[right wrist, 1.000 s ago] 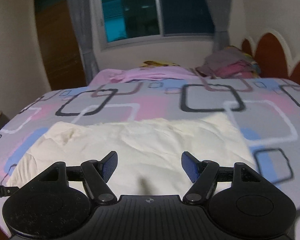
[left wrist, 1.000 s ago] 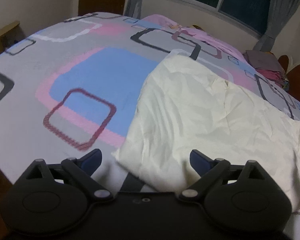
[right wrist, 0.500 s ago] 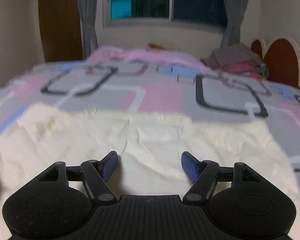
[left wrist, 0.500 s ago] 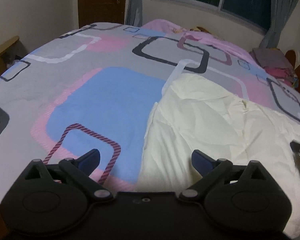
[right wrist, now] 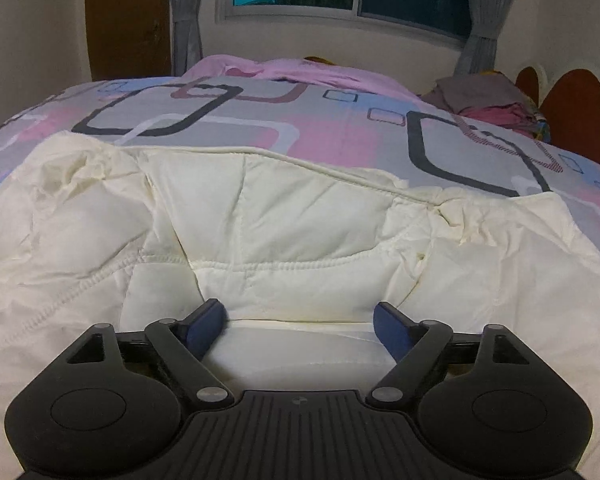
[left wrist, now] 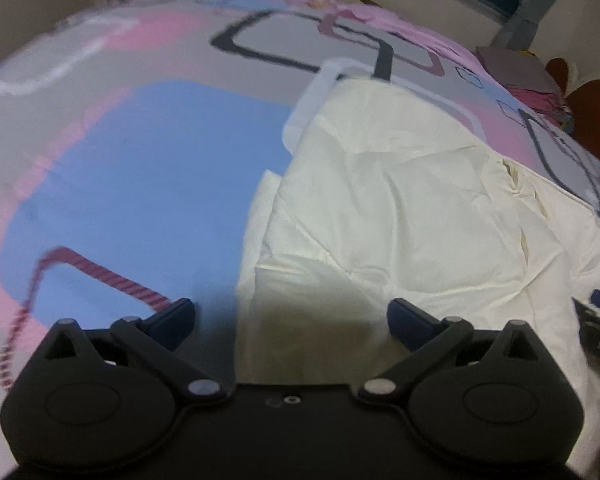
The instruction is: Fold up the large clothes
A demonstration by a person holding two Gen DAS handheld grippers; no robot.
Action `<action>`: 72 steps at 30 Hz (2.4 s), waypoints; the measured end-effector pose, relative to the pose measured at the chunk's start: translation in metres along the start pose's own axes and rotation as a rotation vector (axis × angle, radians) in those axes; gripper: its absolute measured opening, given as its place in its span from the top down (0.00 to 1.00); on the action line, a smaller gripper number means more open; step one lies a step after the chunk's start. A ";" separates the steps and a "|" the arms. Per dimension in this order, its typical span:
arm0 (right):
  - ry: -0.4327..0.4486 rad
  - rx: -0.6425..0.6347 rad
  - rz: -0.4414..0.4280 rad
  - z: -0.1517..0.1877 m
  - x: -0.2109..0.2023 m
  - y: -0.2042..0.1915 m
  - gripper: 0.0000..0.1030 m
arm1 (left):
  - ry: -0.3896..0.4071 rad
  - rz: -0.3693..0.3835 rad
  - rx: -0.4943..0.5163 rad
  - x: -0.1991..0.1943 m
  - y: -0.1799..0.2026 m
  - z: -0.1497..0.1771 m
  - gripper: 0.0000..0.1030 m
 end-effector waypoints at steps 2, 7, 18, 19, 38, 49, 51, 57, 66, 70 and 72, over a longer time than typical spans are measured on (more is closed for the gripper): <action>-0.002 0.002 -0.003 0.001 0.002 0.001 0.20 | -0.030 0.051 -0.036 0.008 -0.008 -0.001 0.00; 0.001 0.007 -0.018 0.003 0.004 0.004 0.20 | -0.060 0.094 -0.031 0.008 -0.016 -0.003 0.00; 0.013 0.020 -0.065 0.003 0.001 0.012 0.18 | 0.005 0.103 -0.019 0.005 -0.009 0.008 0.13; 0.013 0.020 -0.073 0.003 0.001 0.013 0.18 | 0.020 0.127 -0.021 0.000 -0.007 0.011 0.31; 0.029 -0.011 -0.080 0.005 -0.002 0.010 0.18 | 0.124 0.270 -0.133 -0.064 0.036 0.006 0.85; 0.011 0.049 -0.135 -0.006 -0.019 0.037 0.18 | 0.172 0.504 0.066 -0.117 0.166 -0.012 0.85; 0.029 0.092 -0.137 -0.008 -0.031 0.054 0.18 | 0.162 0.530 0.088 -0.114 0.189 -0.011 0.85; 0.068 0.181 -0.077 0.006 -0.083 0.124 0.18 | 0.107 0.610 0.150 -0.098 0.256 0.011 0.85; -0.066 0.523 -0.101 0.048 -0.078 0.232 0.36 | 0.018 0.615 0.224 -0.055 0.309 0.050 0.85; -0.045 0.490 -0.127 0.036 -0.067 0.217 0.52 | 0.016 0.576 0.250 -0.045 0.325 0.064 0.85; -0.043 0.482 -0.138 0.030 -0.061 0.215 0.53 | 0.029 0.550 0.262 -0.038 0.334 0.070 0.85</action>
Point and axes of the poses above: each gripper's, at about its wrist camera, not at the fingertips, and x roughly the way its jaws point, y to its right, z to its underside, the point moved 2 cm from there along x, roughly the way its jaws point, and after that the axes turned 3 degrees about z, right-handed, at the moved point
